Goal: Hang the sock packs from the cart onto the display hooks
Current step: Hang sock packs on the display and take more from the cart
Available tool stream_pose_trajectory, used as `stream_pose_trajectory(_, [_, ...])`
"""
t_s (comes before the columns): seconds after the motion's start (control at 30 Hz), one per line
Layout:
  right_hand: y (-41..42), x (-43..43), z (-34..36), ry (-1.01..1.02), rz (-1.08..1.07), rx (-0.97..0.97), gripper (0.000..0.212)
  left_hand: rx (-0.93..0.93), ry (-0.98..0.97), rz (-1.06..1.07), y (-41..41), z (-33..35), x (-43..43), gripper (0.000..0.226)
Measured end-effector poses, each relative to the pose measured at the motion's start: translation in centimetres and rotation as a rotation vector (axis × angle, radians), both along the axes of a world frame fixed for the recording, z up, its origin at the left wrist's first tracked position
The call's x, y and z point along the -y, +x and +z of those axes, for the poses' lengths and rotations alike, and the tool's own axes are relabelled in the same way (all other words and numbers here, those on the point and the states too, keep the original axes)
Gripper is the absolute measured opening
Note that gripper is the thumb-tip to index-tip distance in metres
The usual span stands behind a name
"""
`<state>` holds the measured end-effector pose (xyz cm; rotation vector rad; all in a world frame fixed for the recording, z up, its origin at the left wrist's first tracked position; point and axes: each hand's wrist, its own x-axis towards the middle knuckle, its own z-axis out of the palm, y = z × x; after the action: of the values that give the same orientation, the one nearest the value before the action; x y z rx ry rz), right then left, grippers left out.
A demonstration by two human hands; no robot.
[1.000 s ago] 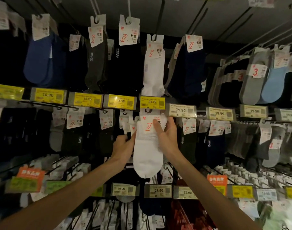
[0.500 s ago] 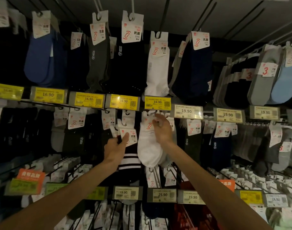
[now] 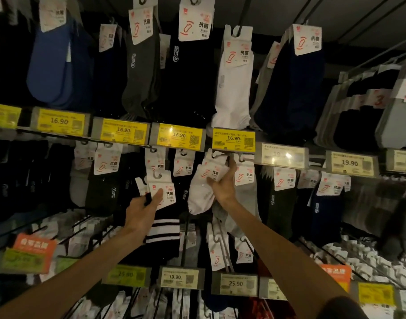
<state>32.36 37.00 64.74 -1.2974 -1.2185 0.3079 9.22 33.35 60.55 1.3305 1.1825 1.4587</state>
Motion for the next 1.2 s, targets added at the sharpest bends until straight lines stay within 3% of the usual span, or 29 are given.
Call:
stream_pose_trajectory(0.1, [0.7,-1.9,-1.1,0.003,-0.033,-0.107,0.087,0.012,0.006,-0.021,-0.2,-0.3,-0.6,0.039])
stream_pose_trajectory(0.2, [1.2,-3.2,-2.1,-0.037,-0.043,-0.093,0.085,0.012,0.017,-0.030,-0.4,-0.3,-1.2,0.038])
stream_pose_trajectory(0.3, [1.0,-2.7,-1.5,-0.093,0.092,-0.239,0.052,0.009,-0.001,-0.041,-0.2,-0.3,-1.5,0.040])
stream_pose_trajectory(0.37, [1.2,-3.1,-1.1,-0.142,0.243,-0.389,0.042,0.013,-0.007,-0.038,0.1,-0.4,-1.6,0.037])
stream_pose_trajectory(0.47, [1.3,-4.5,-0.8,-0.166,0.296,-0.459,0.043,0.019,-0.017,-0.045,0.4,-0.8,-1.6,0.033])
stream_pose_trajectory(0.67, [2.5,-7.3,-2.1,-0.229,0.376,-0.549,0.076,0.038,-0.025,-0.048,0.4,-1.0,-1.8,0.028])
stream_pose_trajectory(0.93, [2.7,-7.6,-3.3,-0.174,0.361,-0.544,0.057,0.072,-0.024,-0.050,0.6,-0.4,-1.7,0.018])
stream_pose_trajectory(1.1, [3.3,-7.4,-3.8,-0.127,0.397,-0.523,0.044,0.078,-0.028,-0.060,1.1,-0.4,-1.8,0.022])
stream_pose_trajectory(1.2, [3.0,-7.7,-2.4,-0.068,0.359,-0.565,0.046,0.070,-0.033,-0.067,1.4,-0.4,-1.8,0.022])
